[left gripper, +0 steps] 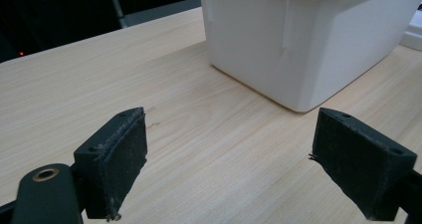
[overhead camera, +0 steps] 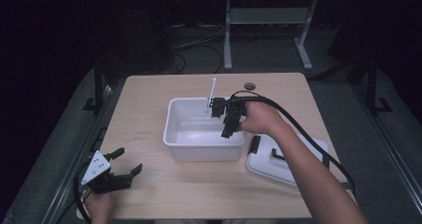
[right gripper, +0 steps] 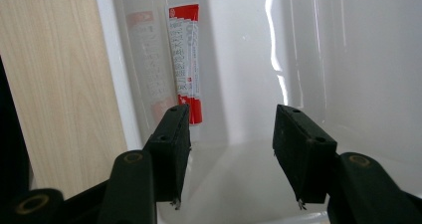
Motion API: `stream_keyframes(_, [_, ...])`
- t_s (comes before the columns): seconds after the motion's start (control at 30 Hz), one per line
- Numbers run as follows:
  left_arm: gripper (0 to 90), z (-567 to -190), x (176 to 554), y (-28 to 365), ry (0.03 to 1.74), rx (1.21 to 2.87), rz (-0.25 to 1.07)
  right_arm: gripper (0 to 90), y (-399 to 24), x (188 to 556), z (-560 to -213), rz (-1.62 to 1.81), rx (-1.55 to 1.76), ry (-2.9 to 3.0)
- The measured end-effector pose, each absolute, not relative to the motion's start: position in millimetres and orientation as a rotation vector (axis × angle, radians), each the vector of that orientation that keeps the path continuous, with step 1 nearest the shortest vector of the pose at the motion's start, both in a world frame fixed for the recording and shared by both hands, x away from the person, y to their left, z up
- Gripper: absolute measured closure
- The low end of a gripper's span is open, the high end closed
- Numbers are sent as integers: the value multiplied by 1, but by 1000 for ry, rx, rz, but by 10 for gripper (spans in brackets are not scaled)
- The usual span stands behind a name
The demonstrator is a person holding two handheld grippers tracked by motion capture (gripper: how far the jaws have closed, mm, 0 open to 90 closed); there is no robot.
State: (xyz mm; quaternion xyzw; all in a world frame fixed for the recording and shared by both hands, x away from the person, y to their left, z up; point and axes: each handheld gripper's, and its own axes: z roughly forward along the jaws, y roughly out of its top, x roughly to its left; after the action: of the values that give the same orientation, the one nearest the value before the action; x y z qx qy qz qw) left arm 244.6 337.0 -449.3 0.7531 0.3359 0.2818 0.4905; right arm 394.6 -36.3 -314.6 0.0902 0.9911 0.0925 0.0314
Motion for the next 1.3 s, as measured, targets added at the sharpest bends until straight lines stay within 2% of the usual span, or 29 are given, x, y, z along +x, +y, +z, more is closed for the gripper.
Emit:
stream_keyframes(0.5, [135, -449, 245, 337, 814, 1830, 688, 420, -46, 391, -305, 277, 306, 3035])
stream_keyframes(1.3, [135, -450, 245, 335, 813, 1834, 686, 401, -79, 385, -299, 265, 382, 3009])
